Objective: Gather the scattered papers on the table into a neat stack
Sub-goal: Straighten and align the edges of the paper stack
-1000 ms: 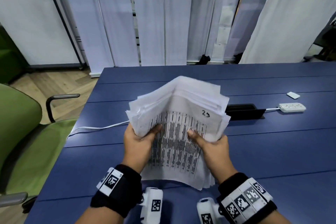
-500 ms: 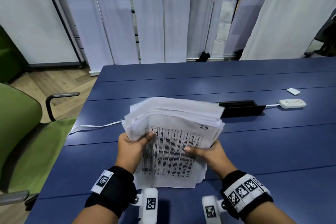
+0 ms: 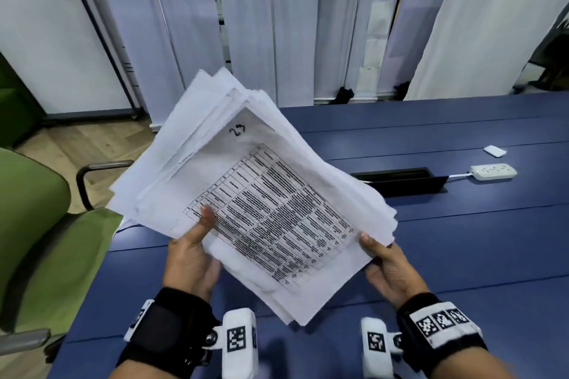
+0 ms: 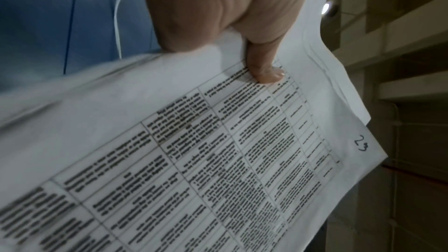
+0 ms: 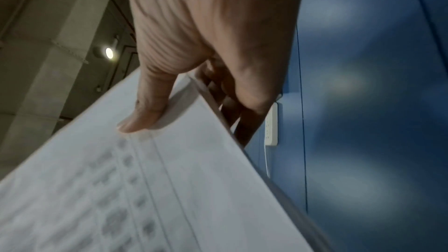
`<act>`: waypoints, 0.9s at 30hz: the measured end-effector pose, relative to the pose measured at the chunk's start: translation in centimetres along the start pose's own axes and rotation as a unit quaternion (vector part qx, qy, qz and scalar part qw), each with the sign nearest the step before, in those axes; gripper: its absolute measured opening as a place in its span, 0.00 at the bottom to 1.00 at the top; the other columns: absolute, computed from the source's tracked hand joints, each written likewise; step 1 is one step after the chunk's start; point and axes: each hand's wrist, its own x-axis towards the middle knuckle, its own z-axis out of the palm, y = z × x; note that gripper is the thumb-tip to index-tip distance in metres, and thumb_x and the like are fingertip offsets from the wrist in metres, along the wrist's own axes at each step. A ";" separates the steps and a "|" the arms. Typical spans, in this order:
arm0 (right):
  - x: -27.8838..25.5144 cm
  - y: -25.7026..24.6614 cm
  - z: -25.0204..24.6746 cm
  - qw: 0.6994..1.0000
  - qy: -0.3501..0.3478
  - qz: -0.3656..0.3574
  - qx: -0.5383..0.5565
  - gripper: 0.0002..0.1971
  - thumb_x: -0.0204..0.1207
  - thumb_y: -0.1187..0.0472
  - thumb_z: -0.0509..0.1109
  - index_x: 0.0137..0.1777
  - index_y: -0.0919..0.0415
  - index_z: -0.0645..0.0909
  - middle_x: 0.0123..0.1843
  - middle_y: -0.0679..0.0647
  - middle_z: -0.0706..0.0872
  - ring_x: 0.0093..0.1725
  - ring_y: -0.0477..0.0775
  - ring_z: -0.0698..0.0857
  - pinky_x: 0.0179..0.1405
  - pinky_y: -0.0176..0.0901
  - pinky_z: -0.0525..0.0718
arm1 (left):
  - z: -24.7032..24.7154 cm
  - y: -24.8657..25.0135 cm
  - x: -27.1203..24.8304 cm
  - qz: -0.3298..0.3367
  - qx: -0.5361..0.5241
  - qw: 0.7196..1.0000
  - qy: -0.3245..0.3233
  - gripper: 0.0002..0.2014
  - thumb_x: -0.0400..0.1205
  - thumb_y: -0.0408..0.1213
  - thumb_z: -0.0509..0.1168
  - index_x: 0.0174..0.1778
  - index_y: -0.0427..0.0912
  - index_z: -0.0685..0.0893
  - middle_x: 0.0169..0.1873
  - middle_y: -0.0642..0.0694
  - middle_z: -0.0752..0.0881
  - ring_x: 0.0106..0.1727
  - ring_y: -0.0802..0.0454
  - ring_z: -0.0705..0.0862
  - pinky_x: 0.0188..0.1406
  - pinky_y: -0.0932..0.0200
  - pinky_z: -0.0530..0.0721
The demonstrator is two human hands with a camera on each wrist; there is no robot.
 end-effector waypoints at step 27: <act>0.6 2.0 -4.0 0.961 0.012 -0.045 -0.271 0.26 0.38 0.66 0.88 0.42 0.66 0.89 0.43 0.58 0.93 0.42 0.53 0.91 0.39 0.39 0.88 | -12.6 0.6 1.2 -0.027 0.365 0.929 -0.047 0.29 0.52 0.29 0.86 0.50 0.29 0.88 0.45 0.37 0.92 0.44 0.48 0.91 0.43 0.58 0.89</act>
